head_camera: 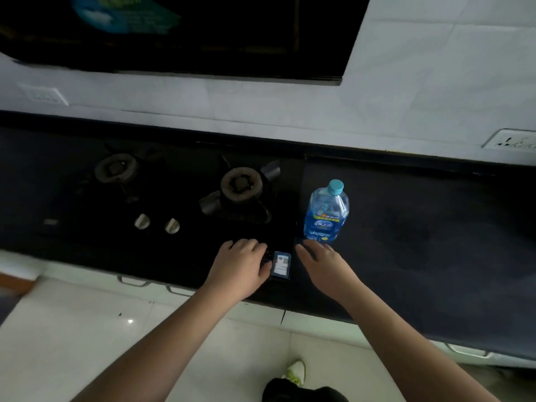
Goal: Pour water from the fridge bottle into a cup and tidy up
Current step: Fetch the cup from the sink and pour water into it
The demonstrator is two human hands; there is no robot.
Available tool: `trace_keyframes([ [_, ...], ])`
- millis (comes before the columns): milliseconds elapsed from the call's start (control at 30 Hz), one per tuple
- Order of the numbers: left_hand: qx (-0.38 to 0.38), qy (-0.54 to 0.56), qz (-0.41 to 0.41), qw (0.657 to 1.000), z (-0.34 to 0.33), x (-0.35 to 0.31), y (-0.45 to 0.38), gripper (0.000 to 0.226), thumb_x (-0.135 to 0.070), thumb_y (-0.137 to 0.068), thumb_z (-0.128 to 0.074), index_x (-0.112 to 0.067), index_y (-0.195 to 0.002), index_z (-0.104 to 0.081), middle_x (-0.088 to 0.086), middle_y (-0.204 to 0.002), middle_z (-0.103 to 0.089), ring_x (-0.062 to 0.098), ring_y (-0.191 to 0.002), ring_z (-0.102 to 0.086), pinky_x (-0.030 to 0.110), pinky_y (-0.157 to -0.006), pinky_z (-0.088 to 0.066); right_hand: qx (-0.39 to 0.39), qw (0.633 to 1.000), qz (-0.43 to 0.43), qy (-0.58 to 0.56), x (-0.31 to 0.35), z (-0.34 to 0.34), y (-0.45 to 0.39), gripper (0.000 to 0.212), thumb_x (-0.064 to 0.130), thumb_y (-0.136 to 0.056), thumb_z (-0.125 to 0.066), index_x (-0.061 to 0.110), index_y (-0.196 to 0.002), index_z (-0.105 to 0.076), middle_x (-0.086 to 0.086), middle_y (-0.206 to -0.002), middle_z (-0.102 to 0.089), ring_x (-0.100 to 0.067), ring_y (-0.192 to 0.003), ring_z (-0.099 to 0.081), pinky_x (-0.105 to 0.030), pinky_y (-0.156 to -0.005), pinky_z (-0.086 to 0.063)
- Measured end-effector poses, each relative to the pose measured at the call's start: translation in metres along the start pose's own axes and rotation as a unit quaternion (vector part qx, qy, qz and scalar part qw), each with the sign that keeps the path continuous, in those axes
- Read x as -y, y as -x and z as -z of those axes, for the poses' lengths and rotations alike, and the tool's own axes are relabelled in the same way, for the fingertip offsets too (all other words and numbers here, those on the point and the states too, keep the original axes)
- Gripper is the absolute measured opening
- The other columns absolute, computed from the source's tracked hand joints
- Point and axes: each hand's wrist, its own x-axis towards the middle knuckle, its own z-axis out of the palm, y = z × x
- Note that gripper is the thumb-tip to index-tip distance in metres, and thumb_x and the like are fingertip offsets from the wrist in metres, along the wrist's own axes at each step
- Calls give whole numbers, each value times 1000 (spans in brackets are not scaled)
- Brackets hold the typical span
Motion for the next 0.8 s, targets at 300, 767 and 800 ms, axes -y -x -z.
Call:
trace_keyframes([
  [300,-23,36,89,995,8,51,106,64,-53,-94,-22,-19,-130,-62,4,-139,-59,26,-136,-48,54,-114,-29,-98,948,125,277,75,-67,58,63,61,-98,-21,26,-150,-30,1,-156,-32,-23,-146,-22,-39,-118,-19],
  [767,-16,19,285,958,34,145,312,61,-54,-101,-19,-28,-157,-18,2,-165,-17,23,-153,-11,49,-123,-8,-52,885,291,360,208,-185,138,59,51,-102,-19,23,-153,-25,-3,-161,-22,-22,-149,-15,-40,-120,-15],
  [800,-17,20,300,954,37,151,327,61,-55,-102,-20,-28,-157,-17,2,-165,-16,23,-153,-9,49,-123,-7,-47,880,303,362,218,-195,143,59,51,-102,-19,23,-153,-24,-3,-161,-21,-22,-149,-14,-39,-120,-15],
])
